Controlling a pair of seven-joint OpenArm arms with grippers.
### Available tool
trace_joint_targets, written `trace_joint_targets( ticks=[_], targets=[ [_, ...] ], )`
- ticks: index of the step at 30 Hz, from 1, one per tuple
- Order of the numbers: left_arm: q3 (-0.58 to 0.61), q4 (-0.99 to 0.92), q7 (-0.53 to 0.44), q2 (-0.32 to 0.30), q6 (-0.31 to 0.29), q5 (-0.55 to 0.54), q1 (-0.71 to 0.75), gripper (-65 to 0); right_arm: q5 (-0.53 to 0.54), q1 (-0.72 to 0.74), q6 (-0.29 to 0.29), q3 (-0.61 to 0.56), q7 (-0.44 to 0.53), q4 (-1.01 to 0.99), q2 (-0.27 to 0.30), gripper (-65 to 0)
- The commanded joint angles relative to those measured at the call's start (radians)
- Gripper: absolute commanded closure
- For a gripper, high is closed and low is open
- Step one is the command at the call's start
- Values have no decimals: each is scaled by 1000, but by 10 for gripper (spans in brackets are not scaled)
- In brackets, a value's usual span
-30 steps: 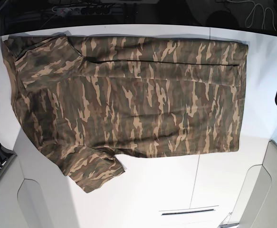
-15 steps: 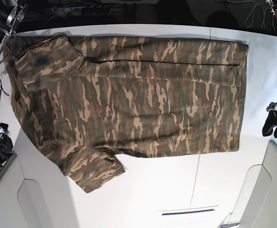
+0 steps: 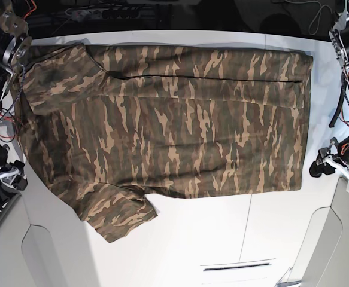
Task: Fold the T-shirt properly
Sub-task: 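Grasp the hem corners with both grippers and fold the hem over the body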
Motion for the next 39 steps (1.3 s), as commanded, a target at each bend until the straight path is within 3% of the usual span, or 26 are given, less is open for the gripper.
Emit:
trace_joint_targets(
  ticks=[1,3,6,11,25,27,32,35,39],
  targets=[
    [8,-26,-31,-24,-9,-13,-43,-362,1,27,0,2,35,-9,20,-291],
    [22,-97,-48,-22,-9,-13,-68,-373,-19,27,-11,2,51,-46,19,-291],
    [27,-178,-72,-14,-9,-12,-95,-439,-25,27,-12,2,63,-87,19,-291],
    [27,-205,-86,10,-9,-11,-95,-439,-25,27,-11,-2,63,-116,6,-291],
    [27,-205,-66,111,-3,-5,-95,-432,-25,27,21,-2,60,-126,-101,-287],
    [27,-205,-60,110,-3,-4,-95,-377,-25,27,33,-2,56,-126,-102,-233],
    [27,-203,-29,105,-9,-8,-98,-126,-25,27,33,-2,50,-122,-101,0],
    [27,-199,-29,105,-9,-9,-98,0,-20,27,34,-2,22,-111,-101,0],
    [27,-169,-9,96,-9,-28,-98,0,21,27,34,-2,-65,-66,-98,0]
  ],
)
